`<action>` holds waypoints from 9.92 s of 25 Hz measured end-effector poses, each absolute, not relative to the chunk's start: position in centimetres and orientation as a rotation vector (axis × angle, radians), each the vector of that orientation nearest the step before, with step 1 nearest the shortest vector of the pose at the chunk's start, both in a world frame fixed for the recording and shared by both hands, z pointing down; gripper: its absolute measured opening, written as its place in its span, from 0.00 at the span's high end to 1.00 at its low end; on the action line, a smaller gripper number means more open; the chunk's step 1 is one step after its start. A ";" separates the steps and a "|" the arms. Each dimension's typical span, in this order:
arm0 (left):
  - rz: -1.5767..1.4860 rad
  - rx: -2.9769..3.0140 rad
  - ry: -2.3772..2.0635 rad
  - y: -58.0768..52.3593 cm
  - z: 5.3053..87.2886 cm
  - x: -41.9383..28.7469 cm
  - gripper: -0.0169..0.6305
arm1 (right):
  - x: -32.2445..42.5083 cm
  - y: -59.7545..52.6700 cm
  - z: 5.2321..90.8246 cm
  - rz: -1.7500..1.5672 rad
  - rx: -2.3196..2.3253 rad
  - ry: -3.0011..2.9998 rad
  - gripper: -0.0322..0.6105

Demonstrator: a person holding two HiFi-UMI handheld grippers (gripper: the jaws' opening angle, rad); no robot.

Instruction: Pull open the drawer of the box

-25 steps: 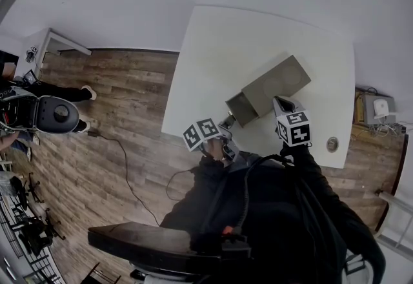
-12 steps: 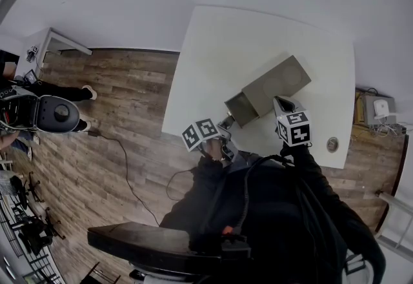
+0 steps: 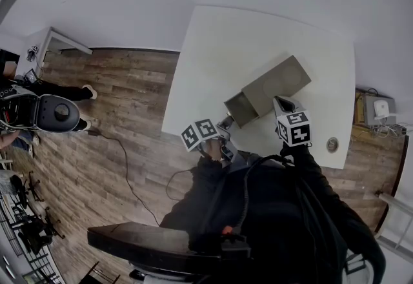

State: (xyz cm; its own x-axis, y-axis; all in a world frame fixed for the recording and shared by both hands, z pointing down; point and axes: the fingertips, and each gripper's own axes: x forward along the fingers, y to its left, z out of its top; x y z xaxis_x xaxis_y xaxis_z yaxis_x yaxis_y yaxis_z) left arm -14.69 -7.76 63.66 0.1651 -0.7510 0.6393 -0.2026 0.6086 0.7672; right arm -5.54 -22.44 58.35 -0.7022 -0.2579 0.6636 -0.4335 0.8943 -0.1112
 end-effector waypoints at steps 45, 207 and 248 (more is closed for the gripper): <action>-0.484 0.846 -1.401 -5.9 63.9 -15.3 0.94 | -5.5 -22.4 58.5 0.357 0.512 -2.391 0.96; -0.427 0.770 -1.424 -0.2 64.5 -17.8 0.94 | -5.6 -22.3 58.4 0.359 0.527 -2.402 0.96; 0.046 2.011 -2.246 -23.0 31.1 -12.5 0.97 | -0.7 -27.4 29.8 0.053 1.021 -2.901 0.96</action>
State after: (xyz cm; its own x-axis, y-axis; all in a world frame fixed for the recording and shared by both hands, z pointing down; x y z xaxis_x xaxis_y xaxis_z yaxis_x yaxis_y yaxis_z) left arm -12.52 -23.04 31.06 -0.1057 -0.9878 0.1143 -0.9917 0.1132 0.0616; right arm -0.74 -27.39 29.78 -0.7778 -0.6242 0.0732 -0.6265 0.7794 -0.0106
